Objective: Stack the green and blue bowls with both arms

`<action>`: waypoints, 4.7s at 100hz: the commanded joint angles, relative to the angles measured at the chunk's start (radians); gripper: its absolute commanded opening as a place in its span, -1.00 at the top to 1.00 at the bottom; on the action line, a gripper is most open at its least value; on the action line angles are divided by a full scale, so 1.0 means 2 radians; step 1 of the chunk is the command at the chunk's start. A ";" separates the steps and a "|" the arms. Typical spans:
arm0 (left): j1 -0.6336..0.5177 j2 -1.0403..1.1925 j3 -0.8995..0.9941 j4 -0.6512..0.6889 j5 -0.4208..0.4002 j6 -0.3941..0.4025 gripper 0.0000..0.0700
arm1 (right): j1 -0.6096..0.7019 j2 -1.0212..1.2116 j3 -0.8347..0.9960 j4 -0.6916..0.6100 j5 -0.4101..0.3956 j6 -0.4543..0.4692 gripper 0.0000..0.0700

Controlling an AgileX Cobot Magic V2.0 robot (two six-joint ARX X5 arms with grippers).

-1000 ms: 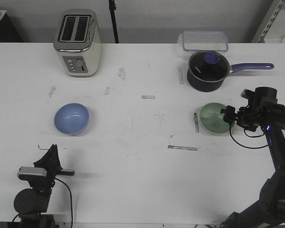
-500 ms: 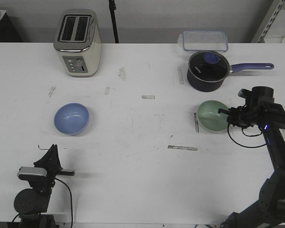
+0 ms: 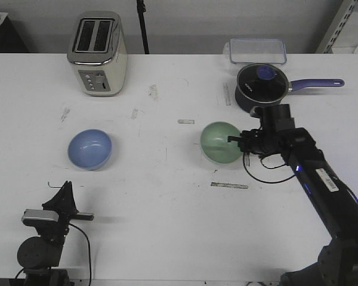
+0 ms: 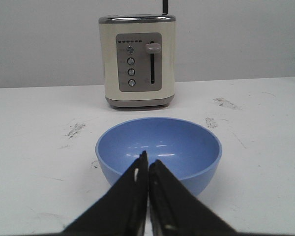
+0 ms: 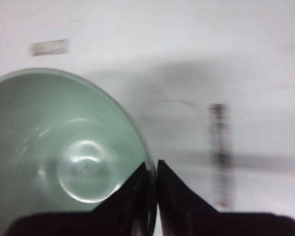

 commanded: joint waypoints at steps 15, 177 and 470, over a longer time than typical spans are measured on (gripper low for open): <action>0.000 -0.001 -0.011 0.006 0.000 0.003 0.99 | 0.087 0.027 0.010 0.025 0.049 0.075 1.00; 0.000 -0.001 -0.011 0.006 0.000 0.003 0.99 | 0.171 0.066 0.010 0.068 0.114 0.105 0.33; 0.000 0.019 0.065 -0.006 -0.021 -0.033 0.99 | -0.046 -0.625 -0.406 0.336 0.167 -0.181 0.97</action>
